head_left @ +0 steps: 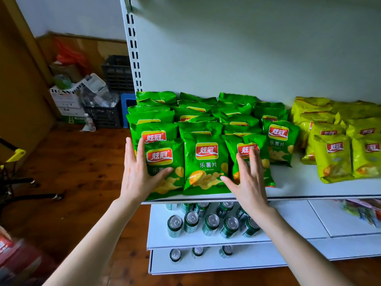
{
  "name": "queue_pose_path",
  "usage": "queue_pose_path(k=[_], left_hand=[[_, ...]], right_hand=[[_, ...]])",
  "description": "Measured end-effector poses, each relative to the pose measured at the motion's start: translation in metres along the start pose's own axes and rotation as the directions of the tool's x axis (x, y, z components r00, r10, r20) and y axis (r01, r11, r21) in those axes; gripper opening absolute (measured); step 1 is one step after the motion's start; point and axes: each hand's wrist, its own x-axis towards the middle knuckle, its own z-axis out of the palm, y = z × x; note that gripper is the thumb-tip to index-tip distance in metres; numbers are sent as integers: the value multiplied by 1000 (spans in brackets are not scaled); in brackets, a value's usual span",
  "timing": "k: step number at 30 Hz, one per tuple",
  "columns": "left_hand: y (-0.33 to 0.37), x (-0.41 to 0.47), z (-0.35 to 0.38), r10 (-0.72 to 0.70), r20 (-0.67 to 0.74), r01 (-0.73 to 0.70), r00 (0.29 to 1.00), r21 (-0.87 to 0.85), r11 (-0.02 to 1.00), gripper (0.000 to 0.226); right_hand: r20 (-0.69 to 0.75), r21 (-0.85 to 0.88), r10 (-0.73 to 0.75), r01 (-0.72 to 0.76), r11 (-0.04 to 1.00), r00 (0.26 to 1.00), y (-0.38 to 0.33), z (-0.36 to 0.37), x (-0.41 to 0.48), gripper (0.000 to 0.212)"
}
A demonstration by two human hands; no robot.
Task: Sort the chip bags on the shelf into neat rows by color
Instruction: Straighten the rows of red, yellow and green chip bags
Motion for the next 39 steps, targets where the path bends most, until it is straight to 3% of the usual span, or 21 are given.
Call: queue_pose_path(k=[3,6,13,19,22,27,31,35,39], left_hand=[[-1,-4,-1,-94,15,95,995,-52,994,113],[-2,-2,-1,-93,46,98,995,-113,989,111],[4,0,1,-88,10,88,996,-153,984,107],[7,8,-9,-50,35,53,998,-100,994,104],[5,18,-18,-55,18,57,998,-223,973,106],[-5,62,-23,-189,49,191,981,-444,876,124],[-1,79,-18,-115,123,157,986,-430,889,118],[-7,87,-12,-82,112,121,990,-407,905,102],[-16,92,-5,-109,77,132,991,-431,893,122]], right_hand=[[-1,-28,-16,16,999,1000,-5,-1,0,72],[-11,7,-44,44,999,999,-15,-3,0,63],[71,138,-123,113,984,990,-77,11,4,73],[165,-37,-154,162,986,974,-110,44,18,84],[163,-67,-148,161,985,975,-107,51,18,89],[145,-66,-146,157,985,979,-107,52,18,86],[153,-75,-129,141,987,980,-105,52,19,85],[144,-64,-143,154,986,979,-103,55,20,86],[119,-60,-149,157,986,982,-103,57,19,82]])
